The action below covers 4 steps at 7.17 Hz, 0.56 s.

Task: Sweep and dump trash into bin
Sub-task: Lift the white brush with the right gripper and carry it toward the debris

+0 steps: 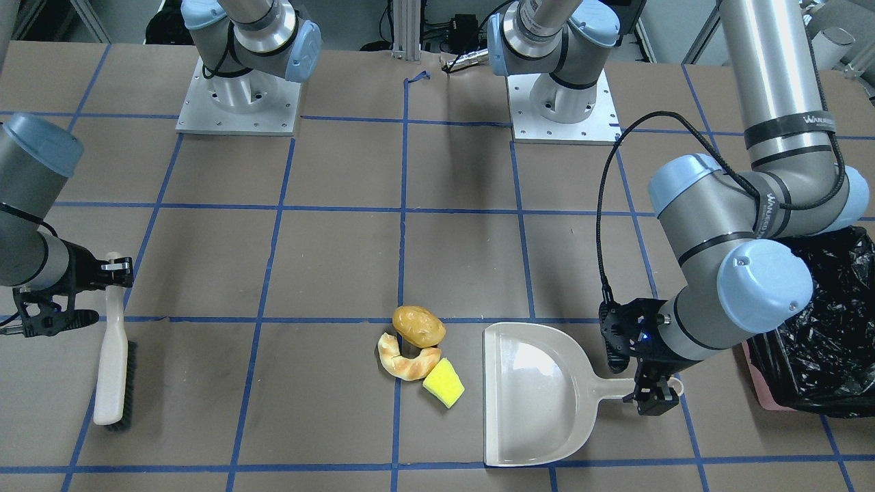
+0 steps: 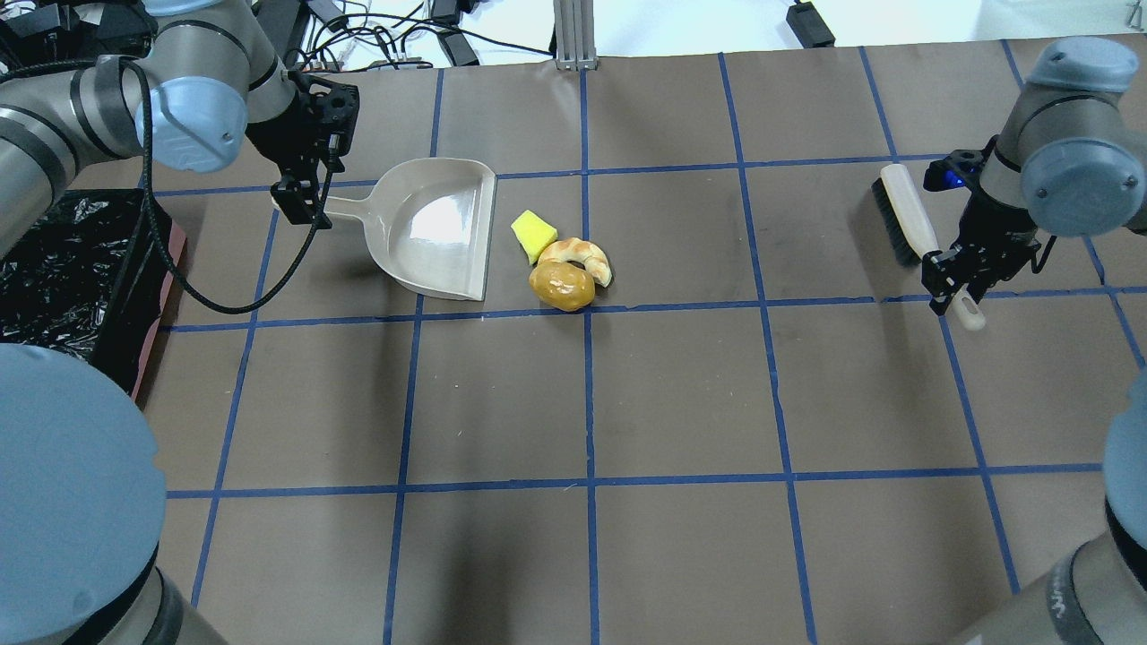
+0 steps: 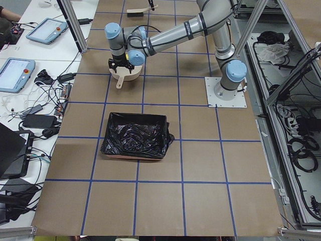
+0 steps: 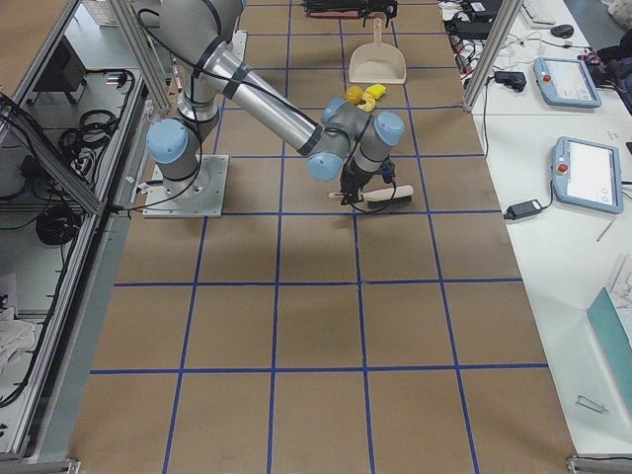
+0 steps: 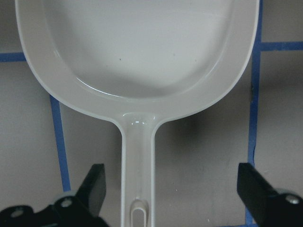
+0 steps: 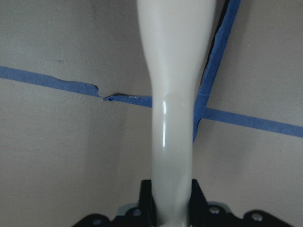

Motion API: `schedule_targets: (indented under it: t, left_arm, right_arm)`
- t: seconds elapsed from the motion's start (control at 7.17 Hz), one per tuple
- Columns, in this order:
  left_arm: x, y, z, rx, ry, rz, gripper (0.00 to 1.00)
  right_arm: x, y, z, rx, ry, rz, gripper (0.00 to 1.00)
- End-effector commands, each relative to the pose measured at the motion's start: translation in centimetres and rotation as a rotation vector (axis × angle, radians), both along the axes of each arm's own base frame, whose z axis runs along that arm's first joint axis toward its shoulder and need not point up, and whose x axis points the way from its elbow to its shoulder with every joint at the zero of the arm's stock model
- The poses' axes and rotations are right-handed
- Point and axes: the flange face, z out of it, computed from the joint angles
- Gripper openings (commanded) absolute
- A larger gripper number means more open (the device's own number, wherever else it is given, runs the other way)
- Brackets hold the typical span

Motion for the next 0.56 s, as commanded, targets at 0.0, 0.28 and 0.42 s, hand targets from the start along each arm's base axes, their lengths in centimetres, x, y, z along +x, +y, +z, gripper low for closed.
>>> schedule_targets:
  t: [0.0,0.28,0.42]
  left_arm:
    - [0.3,-1.5,-1.4,-0.019,0.000,-0.009,0.99]
    - [0.4,-2.0,-4.8,0.019,0.007,-0.002,0.99]
    - [0.3,-2.1,-5.3,0.024,0.015,0.004,0.99]
  right_arm:
    - [-0.1,-0.2,0.8,-0.016,0.010,-0.012,0.23]
    - [1.5,0.3,2.9,0.001,0.031,-0.094,0.23]
    - [4.0,0.9,4.6,0.008,0.053,-0.127,0.22]
